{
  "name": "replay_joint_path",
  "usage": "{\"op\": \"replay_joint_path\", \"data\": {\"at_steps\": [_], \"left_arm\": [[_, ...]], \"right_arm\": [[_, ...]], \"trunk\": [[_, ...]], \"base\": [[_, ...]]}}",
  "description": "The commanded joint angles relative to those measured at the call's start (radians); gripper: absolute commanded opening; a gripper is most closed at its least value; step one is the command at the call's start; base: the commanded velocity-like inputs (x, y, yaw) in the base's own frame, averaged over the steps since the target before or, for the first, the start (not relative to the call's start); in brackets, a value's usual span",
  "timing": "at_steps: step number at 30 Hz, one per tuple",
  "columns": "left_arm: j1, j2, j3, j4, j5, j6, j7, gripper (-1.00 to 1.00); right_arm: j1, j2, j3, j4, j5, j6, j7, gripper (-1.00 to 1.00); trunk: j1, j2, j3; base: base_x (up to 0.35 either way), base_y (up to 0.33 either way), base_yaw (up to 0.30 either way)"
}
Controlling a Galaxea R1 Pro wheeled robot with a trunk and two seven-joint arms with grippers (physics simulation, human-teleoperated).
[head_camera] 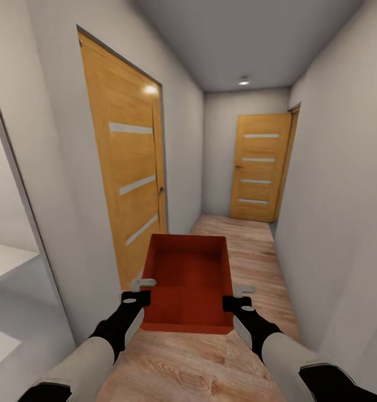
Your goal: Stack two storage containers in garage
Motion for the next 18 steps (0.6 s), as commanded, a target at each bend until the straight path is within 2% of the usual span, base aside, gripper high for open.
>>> {"op": "replay_joint_path", "data": {"at_steps": [1, 18], "left_arm": [[0.000, 0.009, 0.004, -0.004, -0.018, 0.010, 0.015, -1.00], [0.000, 0.009, 0.004, -0.004, -0.018, 0.010, 0.016, -1.00]], "right_arm": [[0.000, -0.023, -0.001, 0.001, -0.003, -0.002, -0.006, -1.00], [0.000, -0.023, -0.001, 0.001, -0.004, -0.003, -0.006, -1.00]], "trunk": [[0.001, -0.001, 0.000], [0.001, -0.001, 0.000]], "base": [[0.323, 0.082, -0.234], [0.324, 0.082, -0.242]]}}
